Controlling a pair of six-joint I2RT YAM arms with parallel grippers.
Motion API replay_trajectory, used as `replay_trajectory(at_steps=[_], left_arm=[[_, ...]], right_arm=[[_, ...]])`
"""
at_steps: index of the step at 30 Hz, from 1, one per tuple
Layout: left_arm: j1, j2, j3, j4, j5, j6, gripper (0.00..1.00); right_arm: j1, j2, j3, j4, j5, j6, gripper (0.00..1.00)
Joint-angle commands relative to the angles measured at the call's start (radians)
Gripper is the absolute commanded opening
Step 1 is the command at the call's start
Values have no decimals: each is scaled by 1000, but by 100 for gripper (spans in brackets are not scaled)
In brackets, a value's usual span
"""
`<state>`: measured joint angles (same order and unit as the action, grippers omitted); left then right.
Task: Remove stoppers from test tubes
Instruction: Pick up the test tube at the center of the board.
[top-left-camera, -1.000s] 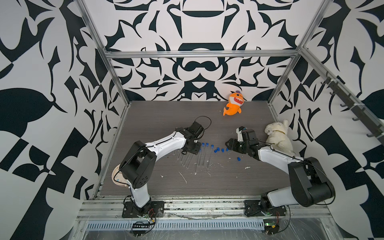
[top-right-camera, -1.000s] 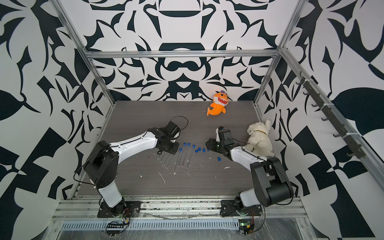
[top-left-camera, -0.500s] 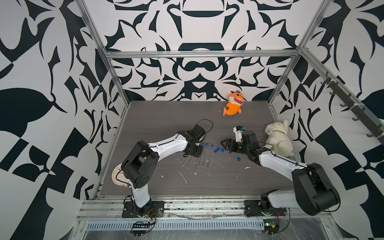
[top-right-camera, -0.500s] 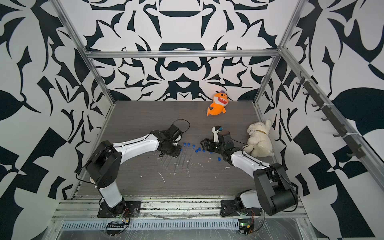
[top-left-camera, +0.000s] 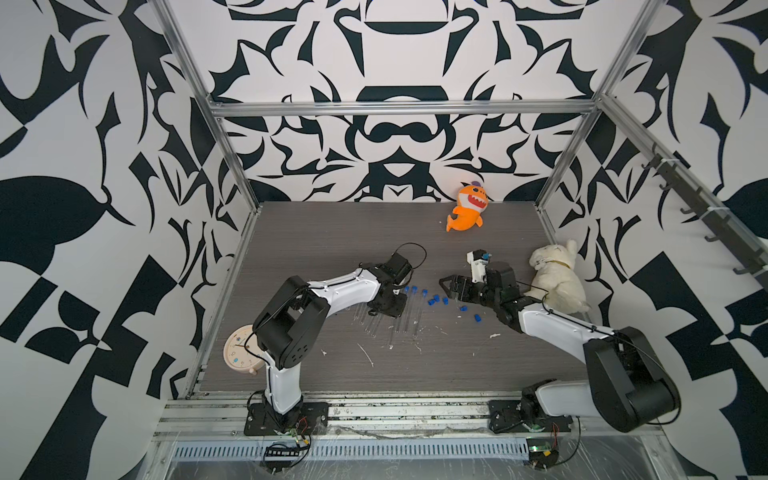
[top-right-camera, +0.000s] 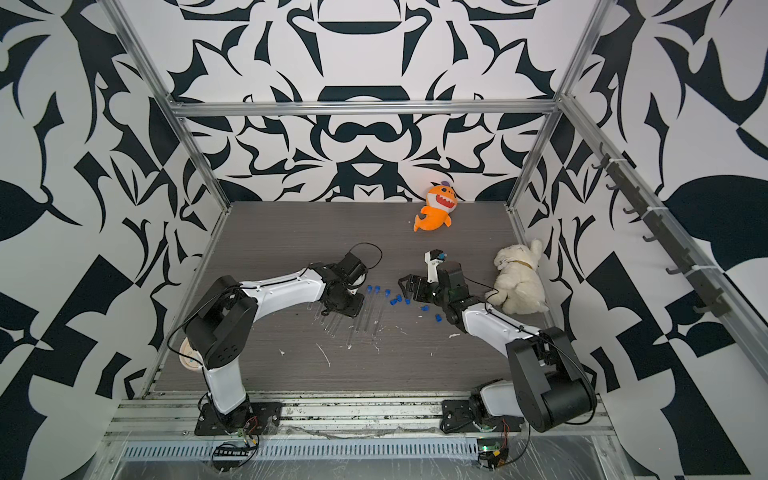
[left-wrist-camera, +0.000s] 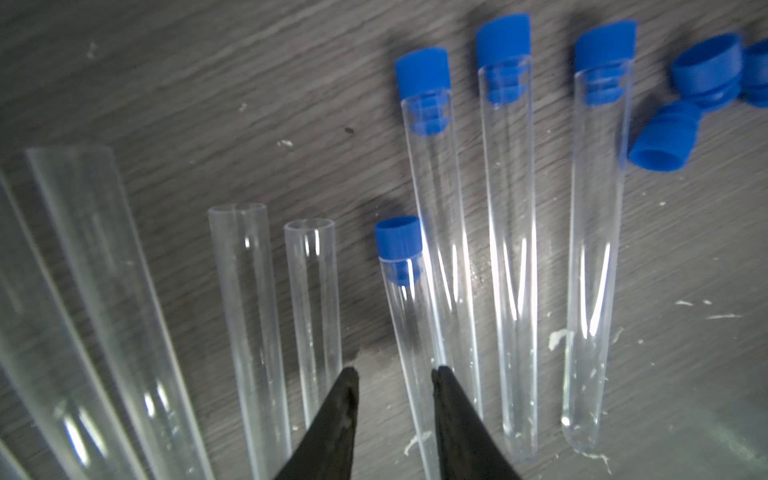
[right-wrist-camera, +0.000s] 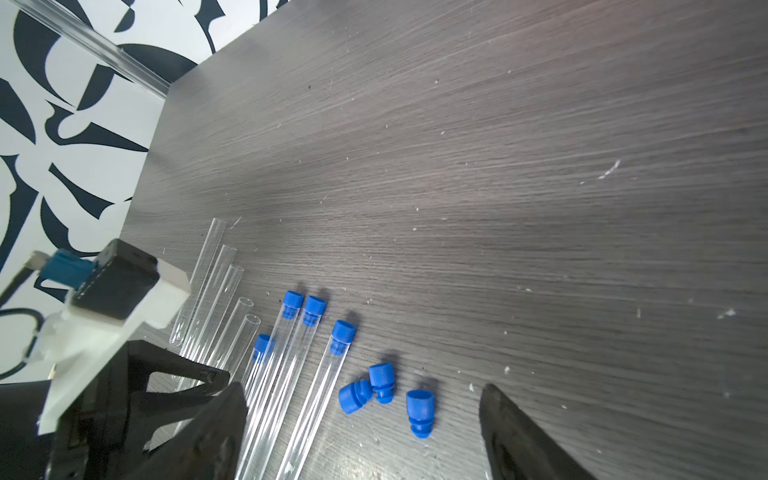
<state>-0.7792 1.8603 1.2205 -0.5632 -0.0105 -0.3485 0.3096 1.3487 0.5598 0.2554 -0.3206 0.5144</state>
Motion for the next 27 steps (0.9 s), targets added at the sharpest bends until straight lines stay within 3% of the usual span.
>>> replay_trajectory(at_steps=[1, 20, 27], left_arm=[[-2, 17, -6, 1, -4, -6, 34], [-5, 34, -16, 4, -16, -3, 33], [-14, 51, -13, -21, -68, 5, 30]], right_arm=[[3, -32, -14, 41, 6, -17, 87], [-2, -106, -44, 34, 41, -27, 91], [-6, -109, -48, 39, 41, -26, 92]])
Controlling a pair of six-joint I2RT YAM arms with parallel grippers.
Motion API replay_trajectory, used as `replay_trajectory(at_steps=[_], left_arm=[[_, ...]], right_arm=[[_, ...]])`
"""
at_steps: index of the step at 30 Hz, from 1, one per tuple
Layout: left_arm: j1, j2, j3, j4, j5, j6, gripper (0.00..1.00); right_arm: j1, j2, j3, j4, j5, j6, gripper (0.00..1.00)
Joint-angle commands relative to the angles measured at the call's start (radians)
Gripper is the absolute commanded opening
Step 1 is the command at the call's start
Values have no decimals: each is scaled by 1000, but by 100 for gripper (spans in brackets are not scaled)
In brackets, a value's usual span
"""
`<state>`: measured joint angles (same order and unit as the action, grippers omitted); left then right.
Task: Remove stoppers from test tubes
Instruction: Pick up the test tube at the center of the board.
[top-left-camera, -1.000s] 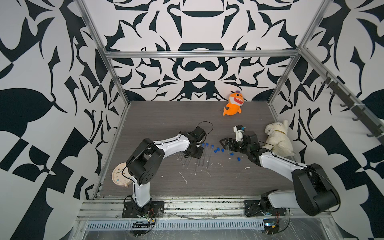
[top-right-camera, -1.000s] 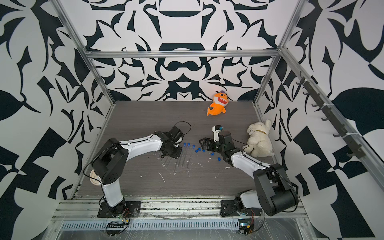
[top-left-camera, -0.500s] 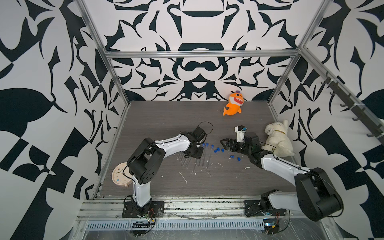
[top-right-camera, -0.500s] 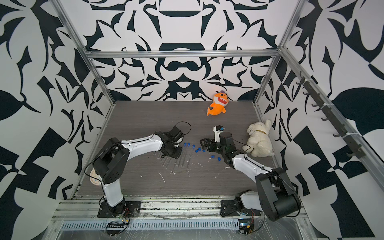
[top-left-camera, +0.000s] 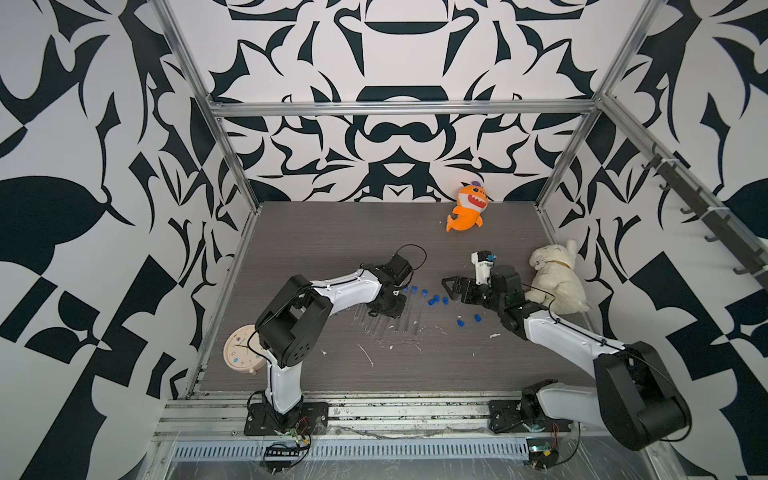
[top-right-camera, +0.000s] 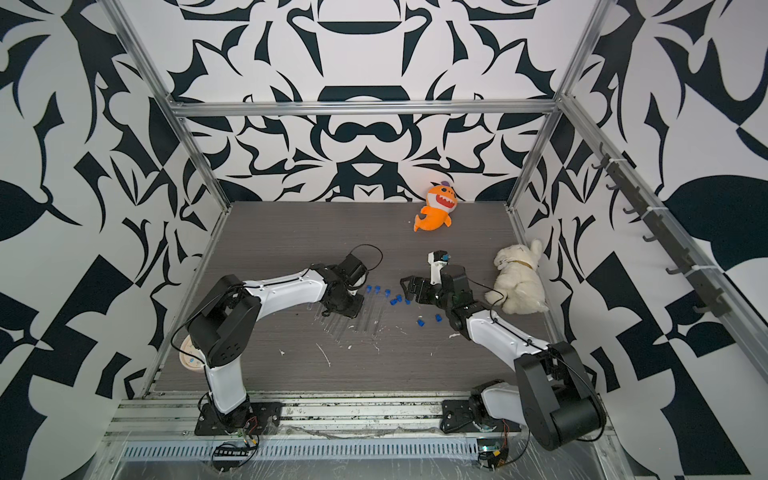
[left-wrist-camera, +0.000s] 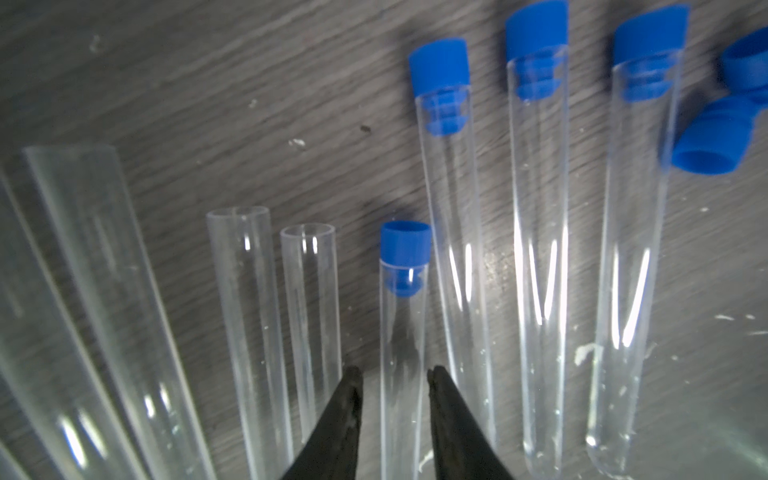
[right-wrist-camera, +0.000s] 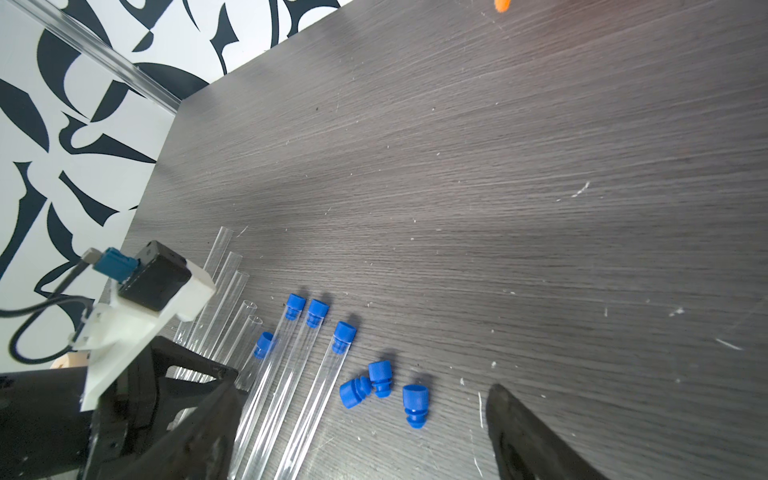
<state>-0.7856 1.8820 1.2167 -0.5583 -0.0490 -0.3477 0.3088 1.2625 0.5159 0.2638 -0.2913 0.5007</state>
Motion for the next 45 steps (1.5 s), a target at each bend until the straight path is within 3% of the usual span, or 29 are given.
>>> replay_trajectory(at_steps=[1, 14, 29, 45], left_arm=[[-8, 30, -11, -25, -30, 4, 30], [-15, 43, -5, -29, -31, 6, 14], [-15, -48, -2, -31, 1, 9, 0], [-3, -205, -47, 43, 34, 66, 0]], right_arm=[[-7, -25, -5, 31, 12, -13, 92], [-20, -34, -7, 28, 5, -8, 92], [-22, -49, -1, 15, -19, -39, 92], [-15, 51, -15, 283, -330, -7, 90]])
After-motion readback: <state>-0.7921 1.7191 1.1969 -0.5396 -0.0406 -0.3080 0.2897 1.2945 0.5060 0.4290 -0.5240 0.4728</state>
